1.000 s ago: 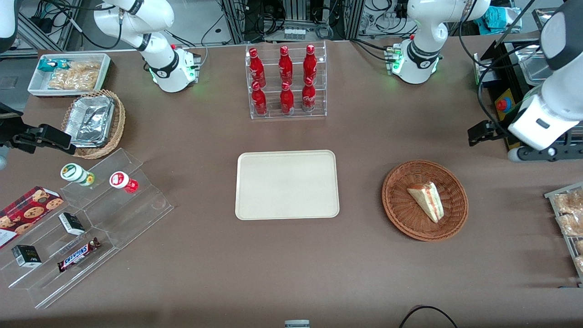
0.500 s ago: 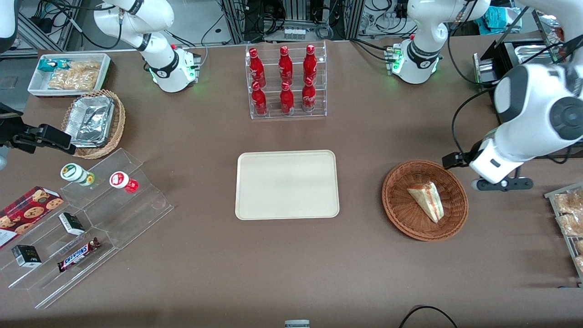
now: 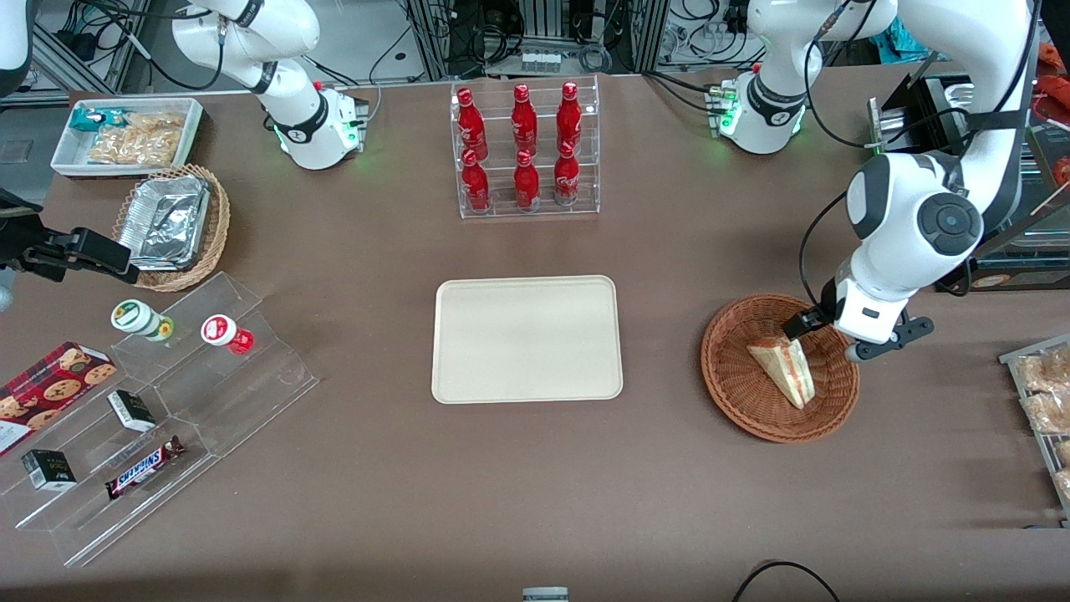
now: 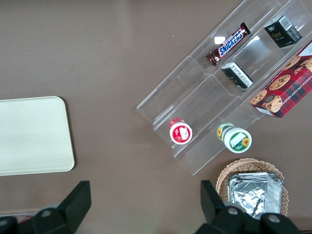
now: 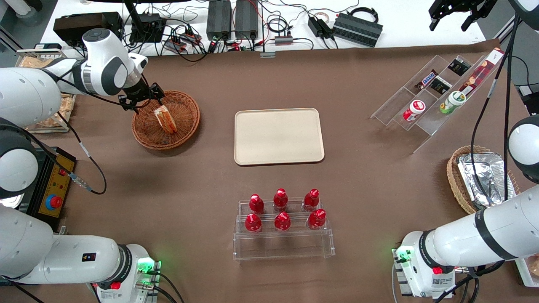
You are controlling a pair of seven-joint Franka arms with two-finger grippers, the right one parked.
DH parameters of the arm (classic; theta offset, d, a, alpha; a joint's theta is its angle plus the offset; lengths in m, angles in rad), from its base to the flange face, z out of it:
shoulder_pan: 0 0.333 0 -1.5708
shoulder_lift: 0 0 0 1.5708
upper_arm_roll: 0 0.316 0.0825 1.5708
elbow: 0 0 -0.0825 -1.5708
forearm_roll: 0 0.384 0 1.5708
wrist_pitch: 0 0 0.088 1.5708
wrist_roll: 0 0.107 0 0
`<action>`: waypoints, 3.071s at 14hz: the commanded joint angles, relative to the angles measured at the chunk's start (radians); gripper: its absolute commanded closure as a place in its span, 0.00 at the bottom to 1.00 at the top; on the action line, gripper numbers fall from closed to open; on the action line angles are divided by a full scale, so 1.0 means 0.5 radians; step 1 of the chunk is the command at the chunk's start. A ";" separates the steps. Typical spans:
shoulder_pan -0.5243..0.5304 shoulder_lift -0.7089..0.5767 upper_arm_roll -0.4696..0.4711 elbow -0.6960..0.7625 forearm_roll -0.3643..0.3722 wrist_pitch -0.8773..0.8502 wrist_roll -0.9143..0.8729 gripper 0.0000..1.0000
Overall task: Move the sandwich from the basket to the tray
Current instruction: 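Move the left gripper over the wrapped sandwich in the wicker basket, then lower the left gripper and close it on the sandwich, then lift the sandwich and carry it over the cream tray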
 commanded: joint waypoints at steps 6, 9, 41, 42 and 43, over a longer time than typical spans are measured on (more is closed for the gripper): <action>-0.074 0.273 0.006 0.069 0.005 0.242 -0.395 0.00; -0.071 0.375 0.012 0.124 0.008 0.273 -0.386 0.03; -0.886 1.261 -0.613 1.698 0.345 -0.467 -0.721 0.90; -0.926 1.274 -0.610 1.698 0.372 -0.451 -0.736 0.90; -0.954 1.310 -0.610 1.707 0.403 -0.445 -0.794 0.90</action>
